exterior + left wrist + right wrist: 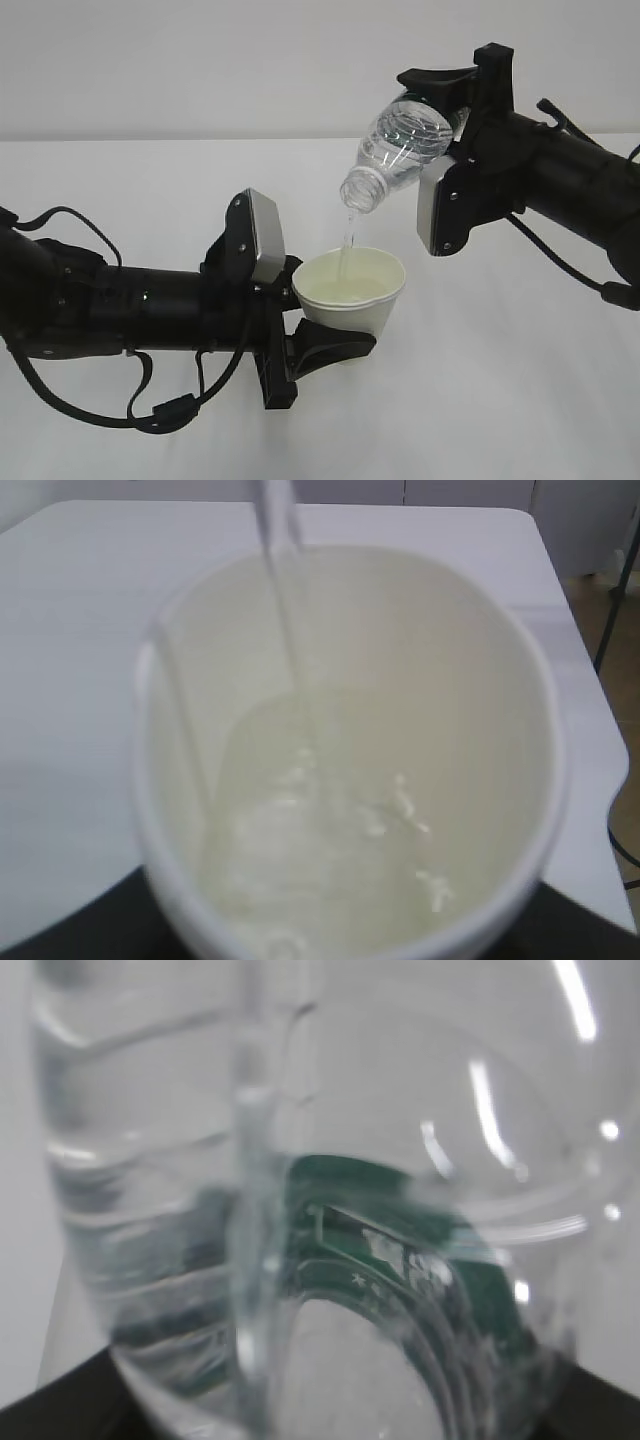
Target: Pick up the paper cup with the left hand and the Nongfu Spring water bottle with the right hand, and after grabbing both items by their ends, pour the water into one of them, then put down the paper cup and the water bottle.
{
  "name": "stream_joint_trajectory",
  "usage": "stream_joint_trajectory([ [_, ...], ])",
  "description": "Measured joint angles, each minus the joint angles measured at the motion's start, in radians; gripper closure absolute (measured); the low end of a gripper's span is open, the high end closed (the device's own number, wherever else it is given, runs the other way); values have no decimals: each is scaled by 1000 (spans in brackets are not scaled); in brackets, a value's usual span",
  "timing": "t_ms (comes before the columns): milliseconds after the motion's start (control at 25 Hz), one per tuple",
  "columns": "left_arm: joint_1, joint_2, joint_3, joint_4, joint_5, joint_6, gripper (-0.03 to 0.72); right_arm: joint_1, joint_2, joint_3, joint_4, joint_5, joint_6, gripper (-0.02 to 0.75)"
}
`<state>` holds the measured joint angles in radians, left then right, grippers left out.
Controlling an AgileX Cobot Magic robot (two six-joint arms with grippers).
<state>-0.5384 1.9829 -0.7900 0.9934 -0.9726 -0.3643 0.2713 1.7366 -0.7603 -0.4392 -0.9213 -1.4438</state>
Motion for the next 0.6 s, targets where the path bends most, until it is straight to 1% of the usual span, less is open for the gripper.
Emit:
stream_joint_trajectory([
  [600,0,0,0,0,0,0,299,0,0,0,0,0,-4,267],
])
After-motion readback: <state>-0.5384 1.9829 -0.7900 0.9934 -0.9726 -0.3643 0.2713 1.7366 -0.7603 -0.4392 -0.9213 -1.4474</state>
